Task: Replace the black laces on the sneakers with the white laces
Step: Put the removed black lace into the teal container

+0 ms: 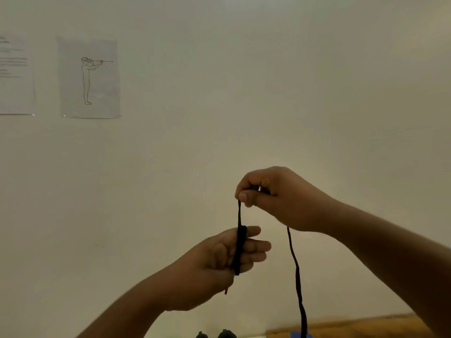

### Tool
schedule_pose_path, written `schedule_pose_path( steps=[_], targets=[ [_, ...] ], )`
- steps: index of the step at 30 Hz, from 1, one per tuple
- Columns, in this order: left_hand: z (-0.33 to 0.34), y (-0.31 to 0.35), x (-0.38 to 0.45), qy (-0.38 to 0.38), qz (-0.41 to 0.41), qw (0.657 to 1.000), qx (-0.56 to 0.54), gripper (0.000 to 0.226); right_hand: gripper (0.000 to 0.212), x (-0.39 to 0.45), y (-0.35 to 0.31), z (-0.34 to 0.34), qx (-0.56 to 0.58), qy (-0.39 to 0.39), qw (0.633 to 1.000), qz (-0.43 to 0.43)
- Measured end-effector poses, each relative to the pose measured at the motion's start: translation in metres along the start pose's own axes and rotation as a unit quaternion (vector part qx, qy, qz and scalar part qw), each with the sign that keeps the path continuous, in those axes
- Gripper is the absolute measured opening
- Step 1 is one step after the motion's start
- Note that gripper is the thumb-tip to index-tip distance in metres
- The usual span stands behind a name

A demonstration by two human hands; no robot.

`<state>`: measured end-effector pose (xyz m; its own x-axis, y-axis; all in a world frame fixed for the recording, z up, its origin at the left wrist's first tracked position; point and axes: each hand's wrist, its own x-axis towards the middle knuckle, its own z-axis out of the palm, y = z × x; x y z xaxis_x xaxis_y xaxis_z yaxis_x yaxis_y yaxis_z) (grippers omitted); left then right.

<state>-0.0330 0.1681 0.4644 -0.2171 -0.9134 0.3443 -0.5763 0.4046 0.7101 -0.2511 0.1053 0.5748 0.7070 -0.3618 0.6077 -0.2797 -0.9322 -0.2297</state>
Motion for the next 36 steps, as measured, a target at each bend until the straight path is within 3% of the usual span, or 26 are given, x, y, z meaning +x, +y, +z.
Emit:
schedule_pose_path(
  steps=[2, 5, 9, 12, 15, 17, 20, 25, 27, 32, 36],
  targets=[
    [0.008, -0.002, -0.018, 0.000, 0.037, 0.999, -0.040, 0.045, 0.012, 0.008, 0.008, 0.005, 0.034, 0.007, 0.999, 0.004],
    [0.019, 0.034, -0.020, -0.030, 0.019, 0.971, -0.235, 0.076, 0.012, 0.009, 0.020, 0.023, 0.073, 0.020, 0.997, 0.019],
    [0.008, 0.038, -0.020, 0.007, 0.077, 0.950, -0.303, 0.083, 0.017, -0.012, 0.032, 0.060, 0.120, 0.004, 0.992, 0.038],
    [0.000, 0.031, -0.014, 0.075, 0.083, 0.950, -0.292, 0.081, 0.020, -0.044, 0.022, 0.081, 0.113, -0.030, 0.991, 0.060],
    [-0.004, 0.023, -0.010, 0.146, 0.064, 0.964, -0.212, 0.083, 0.021, -0.073, -0.004, 0.086, 0.092, -0.108, 0.990, 0.018],
    [-0.003, 0.018, -0.011, 0.156, 0.046, 0.971, -0.175, 0.084, 0.022, -0.074, -0.016, 0.074, 0.094, -0.095, 0.991, 0.015],
    [0.005, 0.016, -0.014, 0.121, 0.014, 0.979, -0.161, 0.085, 0.025, -0.054, -0.019, 0.048, 0.034, -0.037, 0.999, 0.008],
    [0.020, 0.022, -0.013, -0.013, -0.028, 0.982, -0.185, 0.080, 0.012, -0.011, 0.005, 0.022, -0.127, -0.062, 0.988, -0.063],
    [0.023, 0.026, -0.014, -0.054, -0.043, 0.972, -0.225, 0.078, 0.009, 0.000, 0.014, 0.020, -0.102, -0.058, 0.990, -0.075],
    [0.013, 0.032, -0.017, 0.011, -0.014, 0.948, -0.317, 0.081, 0.012, 0.009, 0.037, 0.042, 0.024, 0.001, 0.999, -0.030],
    [0.007, 0.037, -0.021, 0.029, 0.020, 0.938, -0.345, 0.079, 0.022, -0.019, 0.042, 0.077, 0.093, -0.005, 0.995, 0.022]
  ],
)
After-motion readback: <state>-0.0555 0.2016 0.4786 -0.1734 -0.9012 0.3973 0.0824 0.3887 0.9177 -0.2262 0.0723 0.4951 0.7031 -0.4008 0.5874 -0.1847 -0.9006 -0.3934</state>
